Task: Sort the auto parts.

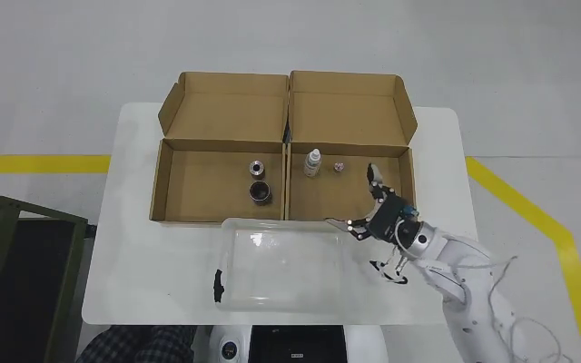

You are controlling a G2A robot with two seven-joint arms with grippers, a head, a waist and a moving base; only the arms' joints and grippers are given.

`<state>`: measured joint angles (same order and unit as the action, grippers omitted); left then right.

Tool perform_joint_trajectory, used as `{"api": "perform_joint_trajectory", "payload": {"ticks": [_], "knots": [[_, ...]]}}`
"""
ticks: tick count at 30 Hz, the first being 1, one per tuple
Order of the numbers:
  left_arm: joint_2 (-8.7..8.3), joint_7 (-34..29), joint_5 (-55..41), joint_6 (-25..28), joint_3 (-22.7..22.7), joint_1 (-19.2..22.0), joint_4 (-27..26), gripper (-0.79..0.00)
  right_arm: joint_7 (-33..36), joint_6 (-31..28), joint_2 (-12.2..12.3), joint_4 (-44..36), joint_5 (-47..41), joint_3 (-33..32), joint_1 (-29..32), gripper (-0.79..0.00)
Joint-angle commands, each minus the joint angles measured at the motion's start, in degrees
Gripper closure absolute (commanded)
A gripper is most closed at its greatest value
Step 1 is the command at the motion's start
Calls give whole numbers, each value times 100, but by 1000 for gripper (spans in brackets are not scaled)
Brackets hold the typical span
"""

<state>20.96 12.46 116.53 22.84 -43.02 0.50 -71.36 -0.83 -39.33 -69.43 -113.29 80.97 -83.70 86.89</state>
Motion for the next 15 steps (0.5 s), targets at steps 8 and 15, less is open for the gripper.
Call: {"api": "perform_joint_trajectory", "payload": {"ticks": [8, 15], "knots": [[0, 0, 0, 0, 0, 0, 0, -785, -1257, 517, 83, -104, 213, -952, 923, -785], [0, 0, 0, 0, 0, 0, 0, -785, -2054, 744, 125, -153, 397, -1528, 1627, -785]]}}
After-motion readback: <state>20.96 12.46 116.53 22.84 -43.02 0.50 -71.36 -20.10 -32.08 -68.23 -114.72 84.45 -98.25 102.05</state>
